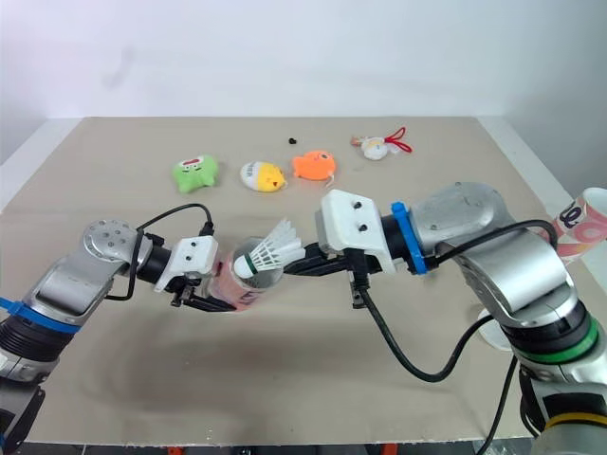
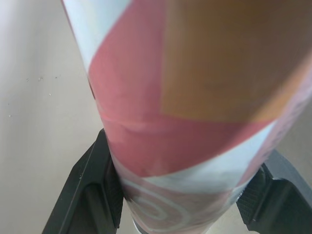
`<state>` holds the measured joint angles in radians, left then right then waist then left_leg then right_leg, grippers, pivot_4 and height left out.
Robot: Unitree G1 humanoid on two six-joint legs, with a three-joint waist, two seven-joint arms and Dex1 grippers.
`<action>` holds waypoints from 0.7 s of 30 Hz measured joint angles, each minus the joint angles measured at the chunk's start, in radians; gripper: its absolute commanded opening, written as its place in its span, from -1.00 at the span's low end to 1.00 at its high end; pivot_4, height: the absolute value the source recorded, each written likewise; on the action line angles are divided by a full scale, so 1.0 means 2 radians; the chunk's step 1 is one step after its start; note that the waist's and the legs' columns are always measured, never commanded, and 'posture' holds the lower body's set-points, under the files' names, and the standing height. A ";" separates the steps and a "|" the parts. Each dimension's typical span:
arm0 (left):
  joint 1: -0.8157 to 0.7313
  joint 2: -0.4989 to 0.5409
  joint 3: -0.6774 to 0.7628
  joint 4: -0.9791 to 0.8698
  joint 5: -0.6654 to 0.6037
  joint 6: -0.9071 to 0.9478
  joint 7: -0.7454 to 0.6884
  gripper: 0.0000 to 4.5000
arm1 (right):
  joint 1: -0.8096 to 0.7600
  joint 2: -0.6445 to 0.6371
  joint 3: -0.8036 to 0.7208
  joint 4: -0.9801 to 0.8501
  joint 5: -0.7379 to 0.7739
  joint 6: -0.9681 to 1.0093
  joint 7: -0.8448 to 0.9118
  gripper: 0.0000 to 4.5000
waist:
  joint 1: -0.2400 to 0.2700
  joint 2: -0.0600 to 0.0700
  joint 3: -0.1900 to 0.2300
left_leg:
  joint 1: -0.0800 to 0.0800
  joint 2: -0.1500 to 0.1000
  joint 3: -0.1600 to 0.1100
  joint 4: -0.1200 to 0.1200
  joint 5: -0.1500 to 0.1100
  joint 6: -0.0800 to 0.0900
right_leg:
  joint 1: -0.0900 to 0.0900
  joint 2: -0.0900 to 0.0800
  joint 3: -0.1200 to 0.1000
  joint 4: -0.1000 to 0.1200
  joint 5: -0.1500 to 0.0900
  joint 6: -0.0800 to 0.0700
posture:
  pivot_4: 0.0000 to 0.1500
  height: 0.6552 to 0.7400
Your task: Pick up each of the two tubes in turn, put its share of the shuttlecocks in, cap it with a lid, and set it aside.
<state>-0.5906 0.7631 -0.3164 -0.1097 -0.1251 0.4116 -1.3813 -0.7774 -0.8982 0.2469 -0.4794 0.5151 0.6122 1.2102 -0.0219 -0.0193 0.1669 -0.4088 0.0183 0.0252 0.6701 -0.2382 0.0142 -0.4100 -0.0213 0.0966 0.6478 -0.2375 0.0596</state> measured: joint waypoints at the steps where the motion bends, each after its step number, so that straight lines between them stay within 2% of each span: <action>1: 0.000 0.000 0.000 0.000 0.000 0.000 0.000 0.08 | -0.008 0.002 0.011 0.007 -0.008 -0.003 0.007 -0.86 | 0.000 0.000 0.000 | 0.000 0.000 0.000 0.000 0.000 0.000 | 0.000 0.000 0.000 0.000 0.000 0.000 | 1.00 1.00; 3: 0.000 0.001 0.000 0.000 0.000 0.000 0.000 0.08 | -0.017 0.008 0.022 0.016 -0.021 -0.005 0.015 -0.61 | 0.000 0.000 0.000 | 0.000 0.000 0.000 0.000 0.000 0.000 | 0.000 0.000 0.000 0.000 0.000 0.000 | 1.00 1.00; 5: 0.000 0.001 0.000 0.000 0.000 0.000 0.000 0.08 | -0.029 0.015 0.033 0.026 -0.032 -0.007 0.019 -0.18 | 0.000 0.000 0.000 | 0.000 0.000 0.000 0.000 0.000 0.000 | 0.000 0.000 0.000 0.000 0.000 0.000 | 1.00 1.00; 7: 0.000 0.001 0.000 0.000 -0.001 0.000 0.000 0.08 | -0.035 0.017 0.037 0.032 -0.043 -0.011 0.024 0.04 | 0.000 0.000 0.000 | 0.000 0.000 0.000 0.000 0.000 0.000 | 0.000 0.000 0.000 0.000 0.000 0.000 | 1.00 1.00; 8: 0.000 0.001 0.000 0.000 -0.001 0.000 0.000 0.08 | -0.038 0.017 0.041 0.037 -0.052 -0.015 0.026 0.28 | 0.000 0.000 0.000 | 0.000 0.000 0.000 0.000 0.000 0.000 | 0.000 0.000 0.000 0.000 0.000 0.000 | 1.00 1.00; 12: 0.000 0.001 0.000 -0.001 -0.001 0.002 0.000 0.08 | -0.039 0.012 0.047 0.055 -0.076 -0.028 0.036 0.97 | 0.000 0.000 0.000 | 0.000 0.000 0.000 0.000 0.000 0.000 | 0.000 0.000 0.000 0.000 0.000 0.000 | 1.00 1.00; 18: 0.000 0.000 0.000 -0.004 -0.001 0.006 0.000 0.08 | -0.038 0.013 0.027 0.053 -0.057 -0.013 0.040 0.97 | 0.000 0.000 0.000 | 0.000 0.000 0.000 0.000 0.000 0.000 | 0.000 0.000 0.000 0.000 0.001 0.001 | 1.00 1.00; 21: 0.000 0.000 -0.001 -0.008 -0.001 0.011 0.002 0.08 | -0.025 0.008 -0.029 0.050 -0.017 0.015 0.035 0.97 | 0.000 0.000 0.000 | 0.000 -0.001 -0.001 0.000 0.000 0.000 | 0.000 -0.001 0.000 0.000 0.001 0.001 | 1.00 1.00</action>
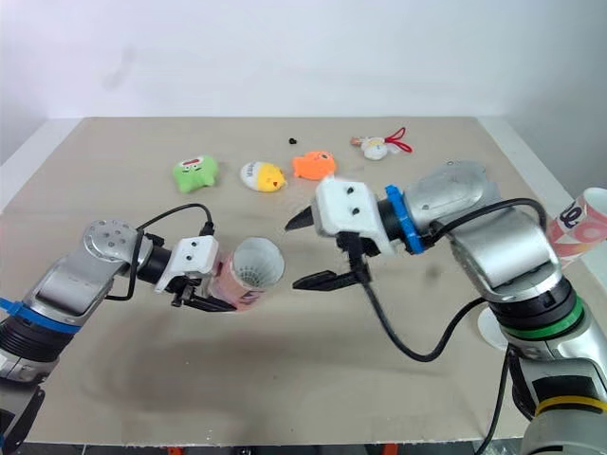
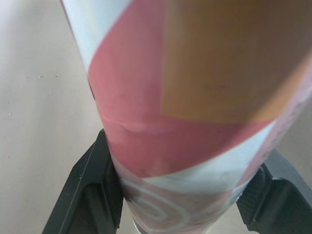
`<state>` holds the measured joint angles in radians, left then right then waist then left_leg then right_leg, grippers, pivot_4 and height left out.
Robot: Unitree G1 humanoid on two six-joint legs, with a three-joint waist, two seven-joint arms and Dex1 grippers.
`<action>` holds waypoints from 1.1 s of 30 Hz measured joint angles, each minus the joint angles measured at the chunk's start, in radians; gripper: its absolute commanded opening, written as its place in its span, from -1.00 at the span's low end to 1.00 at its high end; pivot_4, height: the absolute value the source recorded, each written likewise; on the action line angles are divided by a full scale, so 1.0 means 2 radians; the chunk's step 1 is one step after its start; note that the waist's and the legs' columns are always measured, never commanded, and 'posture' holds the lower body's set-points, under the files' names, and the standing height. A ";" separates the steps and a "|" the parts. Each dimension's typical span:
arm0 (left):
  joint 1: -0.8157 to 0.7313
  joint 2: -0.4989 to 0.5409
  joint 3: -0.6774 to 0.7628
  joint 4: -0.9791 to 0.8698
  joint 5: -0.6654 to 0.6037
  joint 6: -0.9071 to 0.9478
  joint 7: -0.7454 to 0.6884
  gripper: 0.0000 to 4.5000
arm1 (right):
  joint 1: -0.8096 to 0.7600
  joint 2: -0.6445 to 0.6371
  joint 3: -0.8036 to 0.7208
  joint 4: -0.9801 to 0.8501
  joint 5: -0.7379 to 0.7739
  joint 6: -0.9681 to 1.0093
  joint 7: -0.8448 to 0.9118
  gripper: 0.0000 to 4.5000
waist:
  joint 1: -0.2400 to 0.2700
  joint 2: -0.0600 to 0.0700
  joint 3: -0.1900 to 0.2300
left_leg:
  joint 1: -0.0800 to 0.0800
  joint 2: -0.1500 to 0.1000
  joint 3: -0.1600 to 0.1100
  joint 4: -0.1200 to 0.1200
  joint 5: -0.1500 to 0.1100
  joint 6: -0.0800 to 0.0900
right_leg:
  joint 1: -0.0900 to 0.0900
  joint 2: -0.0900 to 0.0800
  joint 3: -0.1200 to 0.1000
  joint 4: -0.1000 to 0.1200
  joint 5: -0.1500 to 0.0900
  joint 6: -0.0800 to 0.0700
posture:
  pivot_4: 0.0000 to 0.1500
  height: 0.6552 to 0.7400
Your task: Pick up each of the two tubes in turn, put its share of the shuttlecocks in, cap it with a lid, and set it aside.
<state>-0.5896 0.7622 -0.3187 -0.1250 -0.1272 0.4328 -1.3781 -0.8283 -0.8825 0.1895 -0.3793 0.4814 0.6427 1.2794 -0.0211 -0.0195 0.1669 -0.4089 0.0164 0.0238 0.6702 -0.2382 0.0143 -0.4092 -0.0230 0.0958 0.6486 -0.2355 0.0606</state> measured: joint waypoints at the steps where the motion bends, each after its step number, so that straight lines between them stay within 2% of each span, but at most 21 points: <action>1: 0.000 0.000 -0.001 -0.002 0.000 0.001 0.001 0.08 | 0.010 -0.005 -0.019 0.000 0.009 0.008 -0.005 0.97 | 0.000 0.000 0.000 | 0.000 0.000 0.000 0.000 0.000 0.000 | 0.000 0.000 0.000 0.000 0.000 0.000 | 1.00 1.00; 4: 0.005 -0.001 -0.001 -0.011 -0.001 0.007 0.008 0.08 | 0.098 -0.033 -0.119 0.001 0.027 0.050 -0.051 0.97 | 0.002 -0.001 -0.001 | -0.001 -0.002 -0.002 0.000 0.000 0.001 | 0.001 -0.001 0.000 0.000 -0.001 0.000 | 1.00 1.00; 5: 0.007 0.000 0.000 -0.013 -0.002 0.007 0.009 0.08 | 0.114 -0.035 -0.130 0.003 0.027 0.054 -0.059 0.97 | 0.002 -0.001 -0.001 | -0.001 -0.002 -0.002 0.000 0.000 0.001 | 0.001 -0.001 0.000 0.000 -0.001 0.000 | 1.00 1.00; 6: 0.009 0.000 0.002 -0.016 -0.004 0.011 0.011 0.08 | 0.169 -0.040 -0.169 0.011 0.016 0.067 -0.091 0.97 | 0.002 -0.002 -0.001 | -0.001 -0.002 -0.002 0.000 -0.001 0.001 | 0.001 -0.001 0.000 0.000 -0.001 0.000 | 1.00 1.00; 9: 0.014 0.003 0.005 -0.020 -0.004 0.015 0.013 0.08 | 0.257 -0.034 -0.222 0.022 -0.008 0.078 -0.150 0.97 | 0.000 -0.001 -0.001 | 0.000 -0.002 -0.002 -0.001 -0.001 0.001 | 0.000 -0.001 0.001 0.000 -0.001 0.000 | 1.00 1.00; 13: 0.015 0.003 0.004 -0.019 -0.004 0.012 0.017 0.08 | 0.306 -0.004 -0.268 0.048 -0.036 0.067 -0.217 0.97 | -0.001 -0.001 -0.001 | 0.000 -0.002 -0.001 0.000 -0.001 0.001 | 0.001 0.000 0.001 0.000 -0.002 0.003 | 1.00 1.00; 19: 0.008 0.001 0.000 -0.005 -0.002 0.002 0.012 0.08 | 0.297 0.028 -0.247 0.129 -0.086 0.029 -0.286 0.97 | -0.002 0.000 -0.001 | 0.001 -0.002 0.002 0.000 0.000 0.001 | 0.001 0.000 0.003 0.000 -0.001 0.003 | 1.00 1.00; 24: 0.004 -0.001 -0.002 -0.002 -0.002 0.000 0.010 0.08 | 0.228 0.051 -0.204 0.251 -0.127 -0.022 -0.319 0.97 | -0.001 0.000 -0.001 | 0.001 -0.002 0.002 0.000 0.000 0.002 | 0.001 0.000 0.004 0.000 -0.001 0.003 | 1.00 1.00; 33: 0.012 0.001 0.002 -0.008 -0.005 0.002 0.011 0.08 | 0.113 0.076 -0.175 0.454 -0.161 -0.090 -0.340 0.97 | -0.002 0.000 -0.001 | 0.001 -0.003 0.002 0.000 0.000 0.002 | 0.001 0.000 0.004 0.000 0.000 0.002 | 1.00 1.00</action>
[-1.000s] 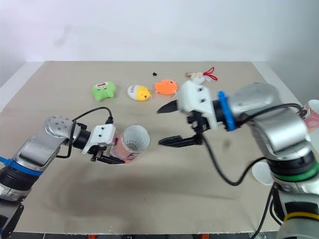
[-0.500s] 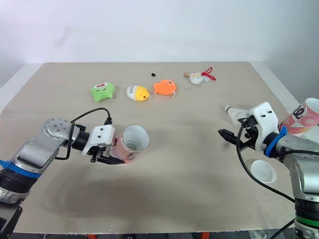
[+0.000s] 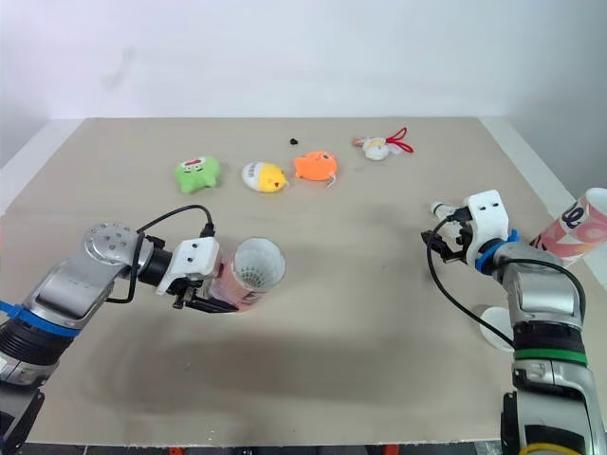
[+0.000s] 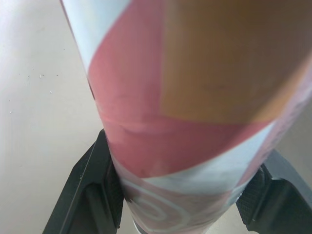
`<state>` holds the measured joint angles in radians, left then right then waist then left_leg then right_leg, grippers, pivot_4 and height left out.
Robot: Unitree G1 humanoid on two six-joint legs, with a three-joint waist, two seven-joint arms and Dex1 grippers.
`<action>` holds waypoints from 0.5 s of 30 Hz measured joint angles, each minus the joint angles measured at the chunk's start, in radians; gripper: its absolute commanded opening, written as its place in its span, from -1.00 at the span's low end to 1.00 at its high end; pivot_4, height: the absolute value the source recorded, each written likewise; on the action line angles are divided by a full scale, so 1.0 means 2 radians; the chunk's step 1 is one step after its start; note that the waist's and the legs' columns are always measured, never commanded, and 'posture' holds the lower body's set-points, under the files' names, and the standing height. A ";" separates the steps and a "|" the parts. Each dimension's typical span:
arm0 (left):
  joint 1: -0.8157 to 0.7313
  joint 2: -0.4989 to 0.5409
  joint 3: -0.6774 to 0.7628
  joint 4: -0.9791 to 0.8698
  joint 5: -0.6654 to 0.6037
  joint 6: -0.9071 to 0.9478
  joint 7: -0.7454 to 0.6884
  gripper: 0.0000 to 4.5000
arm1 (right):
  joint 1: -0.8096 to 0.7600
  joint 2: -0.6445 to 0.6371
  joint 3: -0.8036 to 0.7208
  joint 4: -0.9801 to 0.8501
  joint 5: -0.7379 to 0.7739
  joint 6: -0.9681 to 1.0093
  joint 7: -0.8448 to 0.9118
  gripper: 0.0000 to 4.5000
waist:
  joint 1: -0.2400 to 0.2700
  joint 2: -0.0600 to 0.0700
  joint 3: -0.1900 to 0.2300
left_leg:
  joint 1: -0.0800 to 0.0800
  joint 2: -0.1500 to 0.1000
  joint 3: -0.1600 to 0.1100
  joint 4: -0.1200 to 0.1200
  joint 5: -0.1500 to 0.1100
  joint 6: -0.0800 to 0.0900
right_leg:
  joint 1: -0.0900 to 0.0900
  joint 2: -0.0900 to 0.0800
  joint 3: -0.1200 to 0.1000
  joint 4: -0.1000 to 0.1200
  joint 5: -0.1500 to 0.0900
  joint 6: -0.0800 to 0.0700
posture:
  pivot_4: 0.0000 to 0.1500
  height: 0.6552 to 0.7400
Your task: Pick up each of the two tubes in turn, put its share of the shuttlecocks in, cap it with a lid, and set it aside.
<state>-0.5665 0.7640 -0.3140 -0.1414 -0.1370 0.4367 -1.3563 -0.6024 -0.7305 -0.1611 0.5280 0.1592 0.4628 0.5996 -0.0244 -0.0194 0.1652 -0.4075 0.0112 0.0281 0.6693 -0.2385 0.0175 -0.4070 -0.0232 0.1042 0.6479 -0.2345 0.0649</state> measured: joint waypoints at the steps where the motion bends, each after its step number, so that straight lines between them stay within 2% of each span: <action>1: 0.000 0.001 0.001 0.000 0.000 0.001 0.000 0.08 | -0.017 0.006 0.003 0.031 -0.005 -0.010 -0.003 0.97 | -0.001 0.000 0.000 | 0.000 0.000 0.000 0.000 0.000 0.000 | 0.000 0.000 0.000 0.000 0.000 0.000 | 1.00 1.00; 4: 0.003 0.002 0.002 -0.003 0.000 0.002 0.001 0.08 | -0.050 0.015 0.006 0.088 -0.014 -0.031 -0.008 0.97 | -0.003 0.000 0.000 | 0.000 0.000 0.000 0.000 0.000 0.000 | 0.000 0.000 0.000 0.000 0.000 0.000 | 1.00 1.00; 5: 0.002 0.003 0.003 -0.003 0.000 0.003 0.001 0.08 | -0.070 0.019 0.007 0.118 -0.019 -0.042 -0.010 0.74 | -0.004 0.001 0.000 | 0.000 0.000 0.000 0.000 0.000 0.000 | 0.000 0.000 0.001 0.000 0.000 0.000 | 1.00 1.00; 7: 0.003 0.004 0.004 -0.004 0.000 0.004 0.001 0.08 | -0.092 0.023 0.010 0.151 -0.025 -0.058 -0.013 0.39 | -0.005 0.001 0.000 | 0.000 0.000 0.000 0.000 0.000 0.000 | 0.000 0.000 0.001 0.000 0.000 0.000 | 1.00 1.00; 13: 0.004 0.005 0.004 -0.012 0.000 0.011 0.001 0.08 | -0.118 0.030 0.014 0.206 -0.033 -0.100 -0.015 -0.99 | -0.005 0.001 0.000 | 0.000 0.000 0.000 0.000 0.000 0.000 | 0.000 0.000 0.001 0.000 0.000 0.000 | 1.00 1.00; 15: 0.005 0.005 0.005 -0.013 0.000 0.013 0.002 0.08 | -0.118 0.030 0.014 0.208 -0.033 -0.106 -0.009 -0.99 | -0.005 0.001 0.000 | 0.000 0.000 0.000 0.000 0.000 0.000 | 0.000 0.000 0.001 0.000 0.000 0.000 | 1.00 1.00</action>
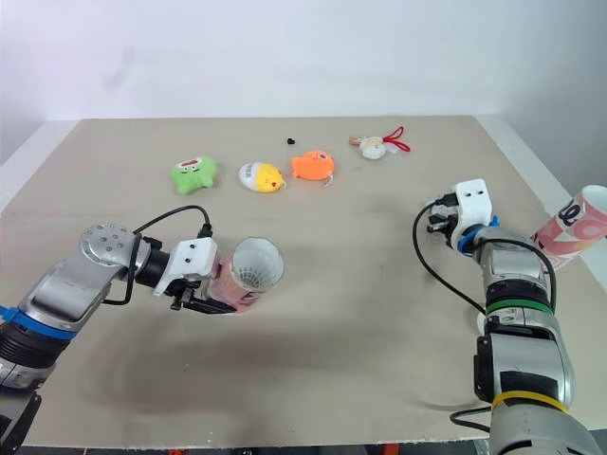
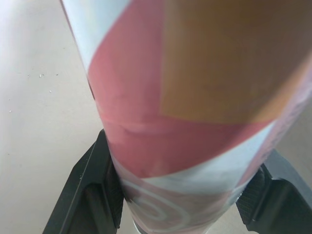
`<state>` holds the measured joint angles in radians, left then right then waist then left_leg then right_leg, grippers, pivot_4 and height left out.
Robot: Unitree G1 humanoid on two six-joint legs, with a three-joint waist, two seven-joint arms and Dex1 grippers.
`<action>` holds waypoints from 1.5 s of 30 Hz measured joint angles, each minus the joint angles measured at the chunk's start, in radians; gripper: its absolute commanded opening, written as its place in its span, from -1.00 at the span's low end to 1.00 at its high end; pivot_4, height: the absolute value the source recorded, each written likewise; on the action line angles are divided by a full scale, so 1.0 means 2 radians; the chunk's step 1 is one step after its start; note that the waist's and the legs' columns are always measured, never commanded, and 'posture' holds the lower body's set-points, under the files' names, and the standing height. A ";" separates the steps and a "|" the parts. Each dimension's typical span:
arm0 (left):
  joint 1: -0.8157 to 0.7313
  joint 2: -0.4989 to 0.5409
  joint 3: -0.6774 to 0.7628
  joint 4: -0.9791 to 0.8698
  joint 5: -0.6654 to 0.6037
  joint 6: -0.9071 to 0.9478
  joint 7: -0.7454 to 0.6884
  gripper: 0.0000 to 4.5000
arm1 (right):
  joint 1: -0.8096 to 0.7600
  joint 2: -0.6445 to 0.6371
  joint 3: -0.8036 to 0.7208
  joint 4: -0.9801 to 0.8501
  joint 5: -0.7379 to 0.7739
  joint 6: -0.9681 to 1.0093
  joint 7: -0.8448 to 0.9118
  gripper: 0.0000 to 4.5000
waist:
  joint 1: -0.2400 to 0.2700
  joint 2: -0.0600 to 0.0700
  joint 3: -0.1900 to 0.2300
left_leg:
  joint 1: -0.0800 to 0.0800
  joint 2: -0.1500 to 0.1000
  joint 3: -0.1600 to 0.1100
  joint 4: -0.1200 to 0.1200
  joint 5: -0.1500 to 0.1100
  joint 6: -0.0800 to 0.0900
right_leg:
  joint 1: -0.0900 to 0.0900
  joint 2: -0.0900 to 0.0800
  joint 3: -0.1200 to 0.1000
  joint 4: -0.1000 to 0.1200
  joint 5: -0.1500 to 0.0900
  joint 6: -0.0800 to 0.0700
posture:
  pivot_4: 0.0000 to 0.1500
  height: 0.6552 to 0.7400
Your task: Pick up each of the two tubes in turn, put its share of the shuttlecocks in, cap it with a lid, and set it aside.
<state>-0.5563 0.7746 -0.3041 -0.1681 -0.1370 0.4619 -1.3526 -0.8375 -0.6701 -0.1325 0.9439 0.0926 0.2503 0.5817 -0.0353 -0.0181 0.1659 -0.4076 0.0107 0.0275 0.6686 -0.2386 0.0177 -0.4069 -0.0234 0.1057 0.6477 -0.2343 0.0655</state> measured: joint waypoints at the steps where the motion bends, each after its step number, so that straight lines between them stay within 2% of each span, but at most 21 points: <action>1: 0.000 0.000 0.000 0.000 0.000 0.001 0.000 0.08 | 0.000 0.000 0.000 0.000 0.000 -0.001 0.002 -0.99 | 0.000 0.000 0.000 | 0.000 0.000 0.000 0.000 0.000 0.000 | 0.000 0.000 0.000 0.000 0.000 0.000 | 1.00 1.00; 4: 0.002 0.000 0.002 -0.001 0.000 0.002 0.001 0.08 | 0.003 0.000 0.000 -0.008 0.000 -0.005 0.008 -0.99 | -0.001 0.000 0.000 | 0.000 0.000 0.000 0.000 0.000 0.000 | 0.000 0.000 0.000 0.000 0.000 0.000 | 1.00 1.00; 7: 0.003 0.000 0.003 -0.003 0.000 0.002 0.001 0.08 | 0.021 -0.006 0.002 -0.054 0.001 -0.004 0.028 -0.99 | -0.002 0.000 0.000 | 0.000 0.000 0.000 0.000 0.000 0.000 | 0.000 0.000 0.000 0.000 0.000 0.000 | 1.00 1.00; 9: 0.003 0.000 0.003 -0.004 0.000 0.002 0.001 0.08 | 0.067 -0.026 0.008 -0.166 0.019 0.022 0.079 -0.99 | 0.000 0.001 0.000 | -0.001 0.000 -0.001 0.000 0.000 0.000 | 0.000 0.000 0.000 0.000 0.000 0.000 | 1.00 1.00; 12: 0.004 0.000 0.002 -0.006 0.000 0.001 -0.001 0.08 | 0.156 -0.090 0.018 -0.419 0.099 0.082 0.193 -0.99 | 0.002 0.004 0.000 | -0.001 0.000 -0.002 0.000 -0.002 0.001 | -0.001 0.000 0.000 0.000 -0.001 0.001 | 1.00 1.00; 15: 0.003 0.001 0.002 -0.004 0.001 0.001 -0.001 0.08 | 0.178 -0.136 0.025 -0.600 0.170 0.131 0.260 -0.99 | 0.001 0.004 0.000 | 0.000 0.000 -0.002 0.001 -0.002 0.001 | 0.000 0.000 -0.001 0.000 -0.002 0.001 | 1.00 1.00; 18: 0.001 0.000 -0.001 0.001 0.002 -0.001 0.001 0.08 | 0.147 -0.141 0.049 -0.676 0.201 0.163 0.276 -0.99 | 0.001 0.002 0.000 | 0.000 0.001 -0.001 0.002 -0.002 0.001 | 0.000 0.000 -0.001 0.000 -0.002 0.003 | 1.00 1.00; 28: -0.007 -0.006 -0.006 0.010 0.004 -0.011 -0.004 0.08 | 0.040 -0.129 0.133 -0.708 0.224 0.194 0.314 -0.99 | 0.005 0.002 0.000 | 0.000 0.001 -0.001 0.002 -0.002 0.001 | -0.001 -0.001 -0.002 0.000 -0.001 -0.001 | 1.00 1.00; 40: -0.007 -0.007 -0.006 0.011 0.003 -0.011 0.000 0.08 | -0.023 -0.070 0.222 -0.677 0.176 0.183 0.340 -0.99 | 0.006 0.002 0.000 | 0.000 0.001 -0.001 0.002 -0.002 0.001 | 0.000 -0.001 -0.003 0.000 -0.001 -0.001 | 1.00 1.00; 43: -0.007 -0.007 -0.005 0.011 0.002 -0.010 0.000 0.08 | -0.024 -0.061 0.230 -0.669 0.174 0.190 0.341 -0.58 | 0.007 0.002 0.000 | 0.000 0.001 -0.001 0.002 -0.002 0.001 | 0.000 -0.001 -0.003 0.000 -0.001 -0.001 | 1.00 1.00; 45: -0.006 -0.007 -0.005 0.011 0.001 -0.009 0.000 0.08 | -0.027 -0.061 0.233 -0.667 0.173 0.193 0.345 -0.12 | 0.007 0.002 0.000 | 0.000 0.001 -0.001 0.002 -0.002 0.001 | -0.001 -0.001 -0.003 0.000 -0.001 -0.001 | 1.00 1.00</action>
<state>-0.5693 0.7601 -0.3147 -0.1470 -0.1350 0.4434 -1.3535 -0.8910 -0.7915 0.3341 -0.3891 0.4378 0.6370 1.2714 -0.0222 -0.0149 0.1660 -0.4085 0.0128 0.0248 0.6724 -0.2422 0.0205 -0.4079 -0.0257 0.0993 0.6483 -0.2358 0.0629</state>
